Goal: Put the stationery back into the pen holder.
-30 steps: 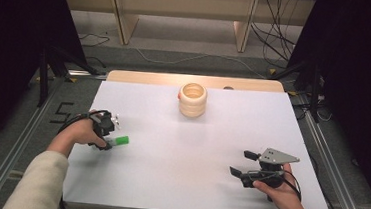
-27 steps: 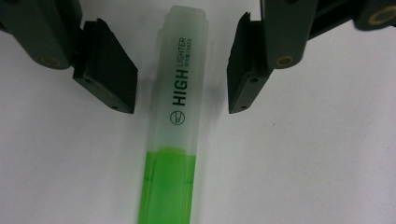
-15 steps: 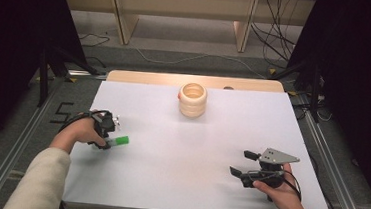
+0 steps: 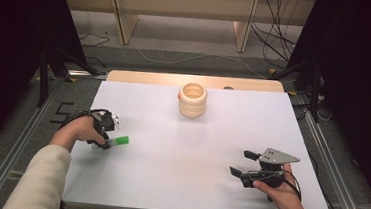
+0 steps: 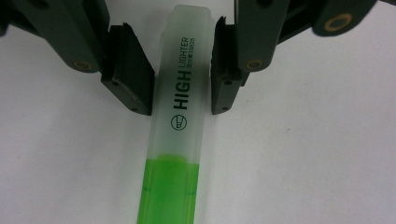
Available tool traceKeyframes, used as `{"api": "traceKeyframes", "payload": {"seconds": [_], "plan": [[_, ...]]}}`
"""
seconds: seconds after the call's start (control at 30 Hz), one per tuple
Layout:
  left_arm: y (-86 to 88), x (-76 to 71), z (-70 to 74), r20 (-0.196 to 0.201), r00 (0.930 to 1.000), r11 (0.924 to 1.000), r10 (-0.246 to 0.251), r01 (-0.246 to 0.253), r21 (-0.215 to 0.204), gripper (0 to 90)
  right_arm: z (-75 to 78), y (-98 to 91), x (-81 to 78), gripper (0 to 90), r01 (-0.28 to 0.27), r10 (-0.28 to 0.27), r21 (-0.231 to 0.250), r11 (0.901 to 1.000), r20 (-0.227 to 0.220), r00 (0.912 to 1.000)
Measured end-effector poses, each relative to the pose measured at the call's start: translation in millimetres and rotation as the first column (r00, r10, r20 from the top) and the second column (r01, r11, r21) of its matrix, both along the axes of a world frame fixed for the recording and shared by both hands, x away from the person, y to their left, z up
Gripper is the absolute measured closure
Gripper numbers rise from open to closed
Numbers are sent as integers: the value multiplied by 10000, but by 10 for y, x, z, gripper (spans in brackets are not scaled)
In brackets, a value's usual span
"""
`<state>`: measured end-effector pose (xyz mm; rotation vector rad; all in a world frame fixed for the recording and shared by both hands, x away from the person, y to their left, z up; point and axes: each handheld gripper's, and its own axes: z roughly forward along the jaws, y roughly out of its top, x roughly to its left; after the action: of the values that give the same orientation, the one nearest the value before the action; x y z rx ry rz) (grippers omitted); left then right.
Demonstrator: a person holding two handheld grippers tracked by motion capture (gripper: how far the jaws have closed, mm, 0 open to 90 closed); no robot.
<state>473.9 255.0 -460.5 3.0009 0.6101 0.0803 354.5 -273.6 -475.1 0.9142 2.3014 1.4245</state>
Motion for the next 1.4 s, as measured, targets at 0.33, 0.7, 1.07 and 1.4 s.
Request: {"api": "traceKeyframes", "payload": {"seconds": [0.33,0.7,1.07,1.4], "plan": [[6,13,5,-231,9997,9999,-83,81,-59,657,5,-2,-7,172,39,-39,-1,10000,-69,10000],[-13,-24,11,34,10000,10000,-82,82,35,663,9,-1,-12,171,47,-48,-44,10000,-69,10000],[-18,-107,67,810,9965,9977,202,-149,-655,663,7,2,-10,171,38,-38,-61,10000,-44,10000],[-58,-166,126,1368,9898,9935,393,-240,-1116,664,8,2,-9,172,-16,16,-109,9999,5,10000]]}}
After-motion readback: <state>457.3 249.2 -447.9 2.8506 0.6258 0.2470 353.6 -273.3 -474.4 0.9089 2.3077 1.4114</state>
